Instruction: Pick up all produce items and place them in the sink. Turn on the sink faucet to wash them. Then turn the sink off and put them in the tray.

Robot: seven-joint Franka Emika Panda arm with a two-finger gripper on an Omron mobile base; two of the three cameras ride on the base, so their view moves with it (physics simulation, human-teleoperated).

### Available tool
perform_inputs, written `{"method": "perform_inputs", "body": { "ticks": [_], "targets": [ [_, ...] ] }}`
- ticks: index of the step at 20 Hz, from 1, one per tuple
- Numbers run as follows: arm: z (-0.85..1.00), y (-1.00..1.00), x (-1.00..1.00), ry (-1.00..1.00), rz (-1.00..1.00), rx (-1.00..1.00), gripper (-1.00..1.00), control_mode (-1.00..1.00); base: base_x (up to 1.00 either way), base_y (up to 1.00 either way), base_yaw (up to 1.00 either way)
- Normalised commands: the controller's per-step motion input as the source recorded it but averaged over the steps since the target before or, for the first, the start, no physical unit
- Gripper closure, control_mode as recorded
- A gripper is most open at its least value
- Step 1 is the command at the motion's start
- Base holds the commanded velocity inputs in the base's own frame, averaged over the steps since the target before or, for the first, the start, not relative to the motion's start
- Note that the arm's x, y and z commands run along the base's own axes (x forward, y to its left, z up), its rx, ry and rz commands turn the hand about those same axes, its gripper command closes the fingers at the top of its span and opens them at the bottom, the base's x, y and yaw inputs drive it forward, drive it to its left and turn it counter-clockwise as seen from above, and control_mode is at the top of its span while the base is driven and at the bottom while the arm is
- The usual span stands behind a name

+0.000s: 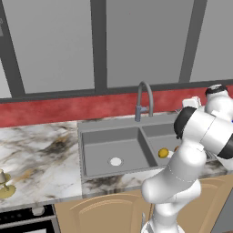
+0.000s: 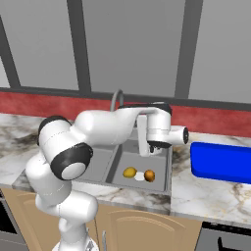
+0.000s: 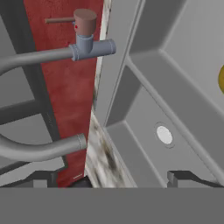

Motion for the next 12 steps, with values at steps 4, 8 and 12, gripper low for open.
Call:
{"method": "perform_inputs", "body": {
  "ticks": [4, 8, 12],
  "targets": [
    [0.39, 0.24, 0.41, 0.42, -0.30, 0.17, -1.00, -1.00, 0.00, 0.00, 0.00],
    [0.21, 0.15, 0.47, 0.50, -0.29, 0.10, -1.00, -1.00, 0.00, 0.00, 0.00],
    [-0.01, 0.09, 0.57, 0.65, -0.28, 0.00, -1.00, -1.00, 0.00, 0.00, 0.00]
  ]
}}
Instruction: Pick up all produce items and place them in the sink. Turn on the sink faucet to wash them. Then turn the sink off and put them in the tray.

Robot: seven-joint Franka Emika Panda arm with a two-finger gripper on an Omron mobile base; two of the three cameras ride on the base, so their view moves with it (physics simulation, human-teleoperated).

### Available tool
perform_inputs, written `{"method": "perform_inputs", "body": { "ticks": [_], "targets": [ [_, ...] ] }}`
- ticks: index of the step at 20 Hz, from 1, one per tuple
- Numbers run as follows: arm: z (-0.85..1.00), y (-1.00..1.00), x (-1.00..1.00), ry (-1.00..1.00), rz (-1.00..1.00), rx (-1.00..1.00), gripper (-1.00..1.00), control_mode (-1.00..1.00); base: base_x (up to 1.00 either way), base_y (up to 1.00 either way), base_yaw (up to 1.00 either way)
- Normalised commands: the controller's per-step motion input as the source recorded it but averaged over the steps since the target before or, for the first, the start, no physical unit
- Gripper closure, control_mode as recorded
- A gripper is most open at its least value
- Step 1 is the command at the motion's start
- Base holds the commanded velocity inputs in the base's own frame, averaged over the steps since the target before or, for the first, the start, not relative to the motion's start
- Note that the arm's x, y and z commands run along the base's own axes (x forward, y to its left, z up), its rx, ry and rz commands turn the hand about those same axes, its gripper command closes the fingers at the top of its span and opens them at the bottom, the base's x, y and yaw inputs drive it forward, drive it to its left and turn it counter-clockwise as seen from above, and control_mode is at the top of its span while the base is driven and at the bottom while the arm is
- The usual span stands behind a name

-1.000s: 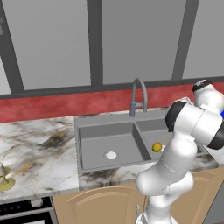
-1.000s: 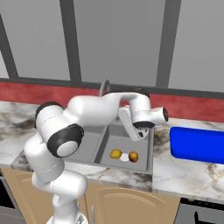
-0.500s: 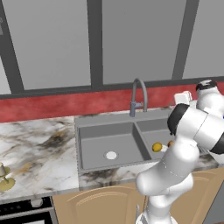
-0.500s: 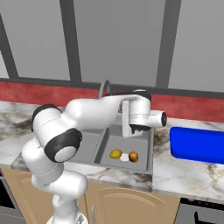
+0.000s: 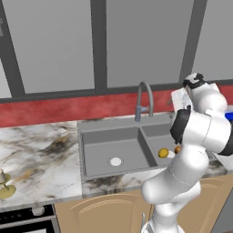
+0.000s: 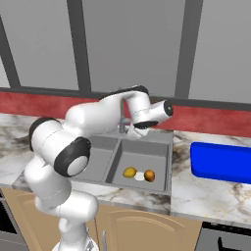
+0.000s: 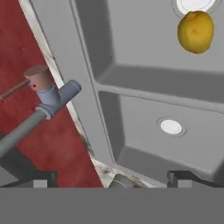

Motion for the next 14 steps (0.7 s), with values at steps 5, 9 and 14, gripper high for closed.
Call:
{"method": "perform_inputs", "body": {
  "ticks": [5, 9, 14],
  "targets": [
    [0.00, -0.06, 0.27, 0.46, -0.23, 0.17, -1.00, -1.00, 0.00, 0.00, 0.00],
    [-0.01, -0.51, 0.01, 0.20, -0.09, 0.45, -1.00, -1.00, 0.00, 0.00, 0.00],
    [-0.06, -0.30, 0.06, 0.03, -0.07, 0.50, -1.00, -1.00, 0.00, 0.00, 0.00]
  ]
}}
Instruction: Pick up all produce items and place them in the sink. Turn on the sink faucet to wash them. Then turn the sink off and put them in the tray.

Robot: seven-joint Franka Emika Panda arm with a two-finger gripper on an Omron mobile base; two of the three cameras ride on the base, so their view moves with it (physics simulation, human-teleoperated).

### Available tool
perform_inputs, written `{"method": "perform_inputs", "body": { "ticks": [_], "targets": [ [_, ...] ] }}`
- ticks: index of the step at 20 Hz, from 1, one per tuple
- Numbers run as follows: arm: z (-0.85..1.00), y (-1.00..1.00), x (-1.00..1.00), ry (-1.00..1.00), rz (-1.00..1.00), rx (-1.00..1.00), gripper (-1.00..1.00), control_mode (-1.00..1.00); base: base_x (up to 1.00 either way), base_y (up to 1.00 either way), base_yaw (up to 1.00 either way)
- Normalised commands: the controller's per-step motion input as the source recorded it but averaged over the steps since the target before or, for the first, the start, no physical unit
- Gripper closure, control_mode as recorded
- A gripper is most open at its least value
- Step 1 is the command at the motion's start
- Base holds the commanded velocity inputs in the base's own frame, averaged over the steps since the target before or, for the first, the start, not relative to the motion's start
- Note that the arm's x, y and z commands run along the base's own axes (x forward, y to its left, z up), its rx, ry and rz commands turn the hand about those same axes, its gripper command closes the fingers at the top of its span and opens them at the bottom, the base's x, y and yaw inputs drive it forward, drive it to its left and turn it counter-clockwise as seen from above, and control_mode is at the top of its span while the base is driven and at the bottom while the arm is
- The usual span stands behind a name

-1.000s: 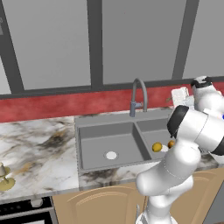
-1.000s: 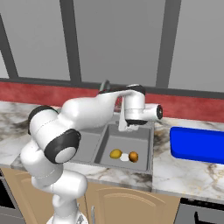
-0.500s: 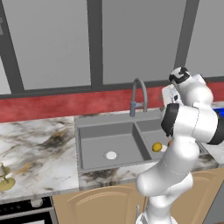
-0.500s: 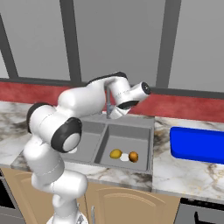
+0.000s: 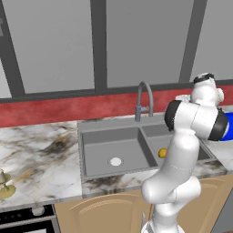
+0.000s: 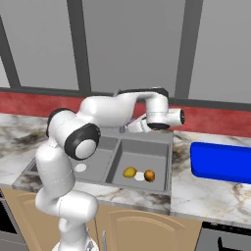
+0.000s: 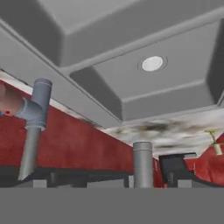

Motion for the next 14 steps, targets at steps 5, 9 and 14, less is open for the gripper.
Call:
{"method": "perform_inputs", "body": {
  "ticks": [5, 9, 14],
  "targets": [
    [-0.26, -0.01, 0.41, 0.00, -0.14, 0.37, -1.00, -1.00, 0.00, 0.00, 0.00],
    [-0.11, 0.00, 0.17, -0.05, -0.19, 0.27, -1.00, -1.00, 0.00, 0.00, 0.00],
    [0.00, 0.43, 0.15, -0.04, -0.24, 0.10, -1.00, -1.00, 0.00, 0.00, 0.00]
  ]
}}
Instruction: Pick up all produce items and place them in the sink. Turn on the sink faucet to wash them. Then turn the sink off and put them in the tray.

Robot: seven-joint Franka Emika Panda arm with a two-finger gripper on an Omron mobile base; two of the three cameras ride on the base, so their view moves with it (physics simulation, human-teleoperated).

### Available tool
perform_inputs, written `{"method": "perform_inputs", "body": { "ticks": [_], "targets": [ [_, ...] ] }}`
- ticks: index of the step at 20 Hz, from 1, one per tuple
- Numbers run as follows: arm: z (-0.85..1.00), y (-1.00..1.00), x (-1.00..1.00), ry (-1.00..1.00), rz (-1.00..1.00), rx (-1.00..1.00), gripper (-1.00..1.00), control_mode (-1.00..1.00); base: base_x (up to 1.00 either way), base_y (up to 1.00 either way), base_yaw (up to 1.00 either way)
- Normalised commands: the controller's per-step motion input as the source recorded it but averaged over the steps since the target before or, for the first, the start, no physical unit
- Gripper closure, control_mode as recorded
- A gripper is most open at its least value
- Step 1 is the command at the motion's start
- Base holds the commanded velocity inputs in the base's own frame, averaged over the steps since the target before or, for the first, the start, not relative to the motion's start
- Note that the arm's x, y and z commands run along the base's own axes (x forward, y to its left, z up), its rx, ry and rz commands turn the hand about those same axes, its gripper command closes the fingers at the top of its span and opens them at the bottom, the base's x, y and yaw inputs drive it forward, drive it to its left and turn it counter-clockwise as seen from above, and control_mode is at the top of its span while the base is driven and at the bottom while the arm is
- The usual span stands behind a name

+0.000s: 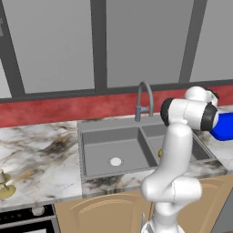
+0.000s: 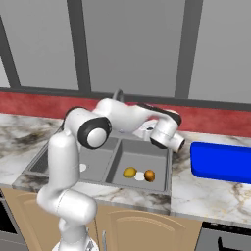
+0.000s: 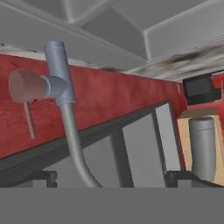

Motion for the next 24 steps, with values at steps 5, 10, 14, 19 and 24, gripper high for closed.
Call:
{"method": "perform_inputs", "body": {
  "ticks": [5, 10, 14, 19, 24],
  "targets": [
    [0.05, 0.58, 0.15, -0.06, -0.27, 0.00, -1.00, -1.00, 0.00, 0.00, 0.00],
    [0.17, 0.25, 0.20, -0.04, -0.22, 0.01, -1.00, -1.00, 0.00, 0.00, 0.00],
    [0.08, -0.22, 0.40, 0.00, -0.06, 0.11, -1.00, -1.00, 0.00, 0.00, 0.00],
    [0.00, -0.38, 0.51, 0.00, 0.01, 0.09, -1.00, -1.00, 0.00, 0.00, 0.00],
    [-0.05, -0.38, 0.40, 0.00, 0.07, 0.04, -1.00, -1.00, 0.00, 0.00, 0.00]
  ]
}}
